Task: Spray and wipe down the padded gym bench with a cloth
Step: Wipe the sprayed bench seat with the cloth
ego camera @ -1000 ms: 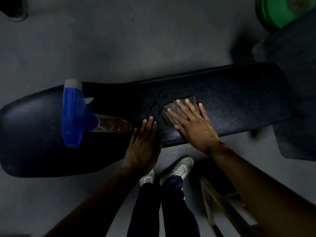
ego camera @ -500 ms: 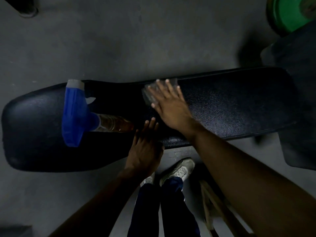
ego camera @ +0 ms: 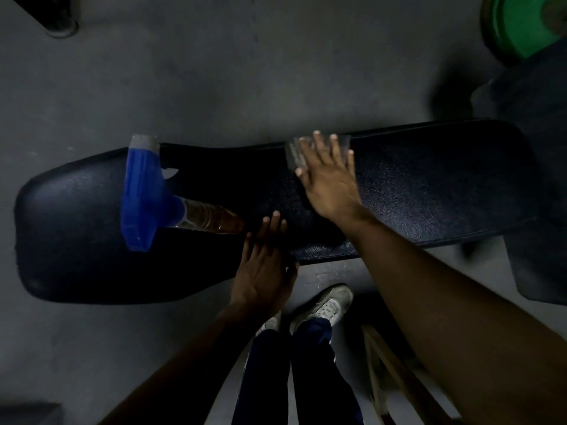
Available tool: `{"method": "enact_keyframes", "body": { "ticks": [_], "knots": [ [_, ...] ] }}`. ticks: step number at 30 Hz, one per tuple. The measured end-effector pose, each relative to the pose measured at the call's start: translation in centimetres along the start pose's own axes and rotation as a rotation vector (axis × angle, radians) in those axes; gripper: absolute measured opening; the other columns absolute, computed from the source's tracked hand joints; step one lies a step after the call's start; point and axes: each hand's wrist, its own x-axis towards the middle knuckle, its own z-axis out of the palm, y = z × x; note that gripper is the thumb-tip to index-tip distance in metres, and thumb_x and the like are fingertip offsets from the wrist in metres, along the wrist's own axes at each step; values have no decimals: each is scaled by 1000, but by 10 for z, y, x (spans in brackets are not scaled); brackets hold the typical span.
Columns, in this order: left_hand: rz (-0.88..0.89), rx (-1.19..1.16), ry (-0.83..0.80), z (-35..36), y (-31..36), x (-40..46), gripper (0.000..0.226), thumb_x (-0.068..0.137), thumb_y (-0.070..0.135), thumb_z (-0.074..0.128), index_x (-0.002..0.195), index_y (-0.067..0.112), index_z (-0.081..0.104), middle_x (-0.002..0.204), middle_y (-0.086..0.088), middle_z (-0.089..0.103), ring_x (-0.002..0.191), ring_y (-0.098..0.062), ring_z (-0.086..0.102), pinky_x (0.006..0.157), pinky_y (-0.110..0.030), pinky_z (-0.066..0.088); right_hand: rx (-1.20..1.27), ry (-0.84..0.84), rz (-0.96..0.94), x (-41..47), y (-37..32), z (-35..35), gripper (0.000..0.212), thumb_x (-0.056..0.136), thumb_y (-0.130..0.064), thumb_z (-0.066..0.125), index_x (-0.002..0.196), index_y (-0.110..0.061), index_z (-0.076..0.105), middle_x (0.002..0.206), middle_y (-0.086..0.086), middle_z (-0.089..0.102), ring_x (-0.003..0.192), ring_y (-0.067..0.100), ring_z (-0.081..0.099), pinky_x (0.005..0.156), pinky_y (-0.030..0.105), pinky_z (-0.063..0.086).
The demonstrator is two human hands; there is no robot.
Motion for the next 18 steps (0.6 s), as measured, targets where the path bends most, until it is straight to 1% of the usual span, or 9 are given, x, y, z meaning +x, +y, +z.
{"method": "enact_keyframes", "body": {
  "ticks": [4,6,8,10,12,14,15,17,18],
  "knots": [
    [-30,-22,-8,-3,-1,-14,82,96,47,38,159,18,-7,166,1,-17,151,-13,-20,123,-40,-5,-90,-12,-230,-31,-14,26,62,112,-38,36,170,-32,13,179,1,5,165,32,1,132,59,6],
    [-36,-14,-33,-2,-7,-21,81,95,52,31,158,18,-6,166,2,-15,151,-12,-21,124,-42,-4,-136,-16,-314,-62,-9,38,63,111,-36,36,169,-32,14,179,1,7,166,30,4,132,58,11],
    [-31,-1,-49,-3,-14,-29,80,94,54,25,159,18,-4,166,2,-14,151,-12,-21,124,-43,-4,-173,-16,-344,-96,2,46,68,108,-32,42,169,-33,13,179,0,8,166,28,5,132,56,14],
    [-11,20,-54,-4,-18,-35,80,93,55,22,158,19,-7,165,3,-18,151,-13,-22,123,-41,-7,-193,-15,-300,-122,14,50,72,106,-32,48,169,-34,12,179,-1,10,165,27,8,132,54,16],
    [5,25,-49,-3,-20,-40,80,92,56,21,157,19,-8,165,2,-18,151,-14,-20,123,-41,-6,-189,-14,-241,-130,21,47,72,107,-30,48,168,-33,11,178,0,10,165,28,9,132,52,14],
    [7,31,-47,0,-23,-44,80,91,55,23,157,18,-5,166,0,-13,152,-16,-16,124,-43,-2,-131,5,-169,-116,19,41,67,110,-29,43,169,-33,10,178,-1,7,165,29,4,131,51,9],
    [5,35,-40,2,-25,-46,81,92,55,25,158,17,0,167,-1,-9,153,-17,-12,124,-44,1,-87,30,-121,-102,14,38,64,112,-29,40,169,-33,12,178,0,7,165,29,2,132,51,7],
    [-5,37,-27,4,-29,-52,80,93,54,29,159,14,7,167,-2,-4,154,-18,-7,123,-44,3,-7,90,-14,-68,-2,33,58,114,-31,36,169,-29,18,179,1,9,165,32,2,133,54,7],
    [-11,36,-20,4,-31,-55,80,93,54,30,159,13,7,167,-3,-4,154,-19,-7,123,-43,2,26,107,26,-52,-11,30,57,114,-30,35,169,-28,20,179,2,10,165,32,2,133,55,7]
  ]
}}
